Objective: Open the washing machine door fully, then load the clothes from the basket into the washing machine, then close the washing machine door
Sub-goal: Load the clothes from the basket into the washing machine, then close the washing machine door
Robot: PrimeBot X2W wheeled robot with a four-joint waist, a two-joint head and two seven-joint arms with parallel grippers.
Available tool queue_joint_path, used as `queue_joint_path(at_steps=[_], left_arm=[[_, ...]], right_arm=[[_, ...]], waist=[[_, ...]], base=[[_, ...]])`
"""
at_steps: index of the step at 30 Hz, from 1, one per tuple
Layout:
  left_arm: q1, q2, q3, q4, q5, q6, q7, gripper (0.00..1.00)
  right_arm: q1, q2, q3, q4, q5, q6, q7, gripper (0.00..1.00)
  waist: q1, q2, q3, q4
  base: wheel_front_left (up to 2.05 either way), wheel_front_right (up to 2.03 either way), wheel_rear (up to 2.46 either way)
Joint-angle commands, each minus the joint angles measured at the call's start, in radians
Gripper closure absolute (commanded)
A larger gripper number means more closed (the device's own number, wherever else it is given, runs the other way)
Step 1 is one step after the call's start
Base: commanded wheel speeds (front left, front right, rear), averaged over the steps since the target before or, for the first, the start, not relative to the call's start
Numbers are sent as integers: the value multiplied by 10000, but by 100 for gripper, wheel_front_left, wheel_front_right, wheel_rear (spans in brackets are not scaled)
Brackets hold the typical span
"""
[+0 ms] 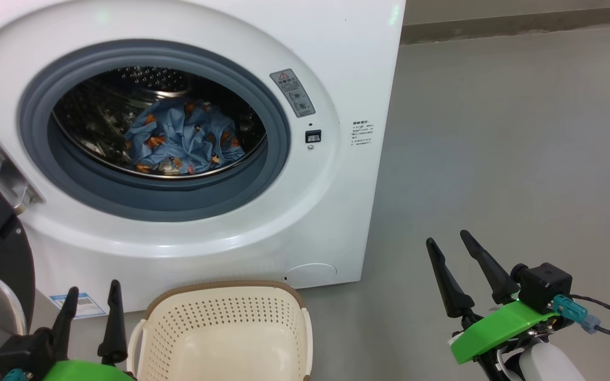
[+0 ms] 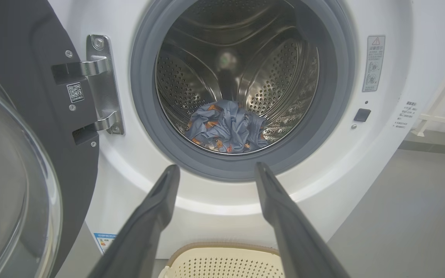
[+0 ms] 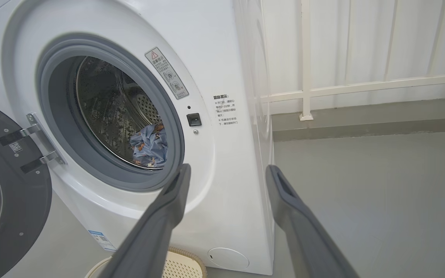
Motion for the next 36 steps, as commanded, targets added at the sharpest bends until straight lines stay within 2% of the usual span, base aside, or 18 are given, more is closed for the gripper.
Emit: queue_joint_path(at_steps=[1, 36], left_arm=[[-189, 185, 354, -194, 134, -41, -64, 0], [-443, 190, 519, -171, 313, -335, -65, 0]], right_arm=[[0, -60, 242, -237, 100, 16, -120, 0], [-146, -79, 281, -194, 120, 16, -120, 0]], waist=[[0, -1, -13, 13], [0, -1, 31, 6]], base=[[0, 0, 0], [0, 0, 0]])
